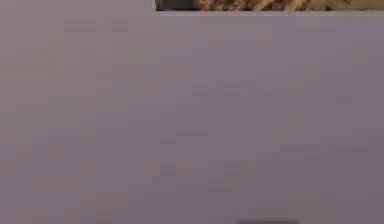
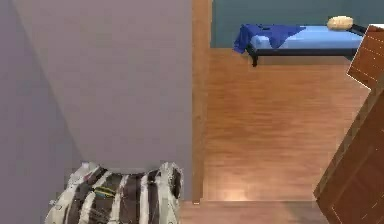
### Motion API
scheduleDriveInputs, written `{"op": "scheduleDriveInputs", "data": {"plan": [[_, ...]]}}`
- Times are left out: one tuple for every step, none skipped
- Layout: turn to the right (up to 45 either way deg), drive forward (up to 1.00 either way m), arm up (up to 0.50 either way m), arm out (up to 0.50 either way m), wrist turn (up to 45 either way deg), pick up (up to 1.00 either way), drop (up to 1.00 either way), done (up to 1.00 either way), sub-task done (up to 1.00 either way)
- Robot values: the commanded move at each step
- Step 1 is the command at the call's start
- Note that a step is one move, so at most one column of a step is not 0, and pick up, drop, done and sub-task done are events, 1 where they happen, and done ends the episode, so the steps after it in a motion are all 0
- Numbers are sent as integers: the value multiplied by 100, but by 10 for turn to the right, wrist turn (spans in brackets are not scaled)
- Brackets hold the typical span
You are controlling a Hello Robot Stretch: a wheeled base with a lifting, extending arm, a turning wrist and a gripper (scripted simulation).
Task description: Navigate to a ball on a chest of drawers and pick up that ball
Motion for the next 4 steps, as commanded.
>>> {"op": "scheduleDriveInputs", "data": {"plan": [[450, 0, 0, 0, 0, 0, 0, 0, 0], [450, 0, 0, 0, 0, 0, 0, 0, 0], [450, 0, 0, 0, 0, 0, 0, 0, 0], [180, 0, 0, 0, 0, 0, 0, 0, 0]]}}
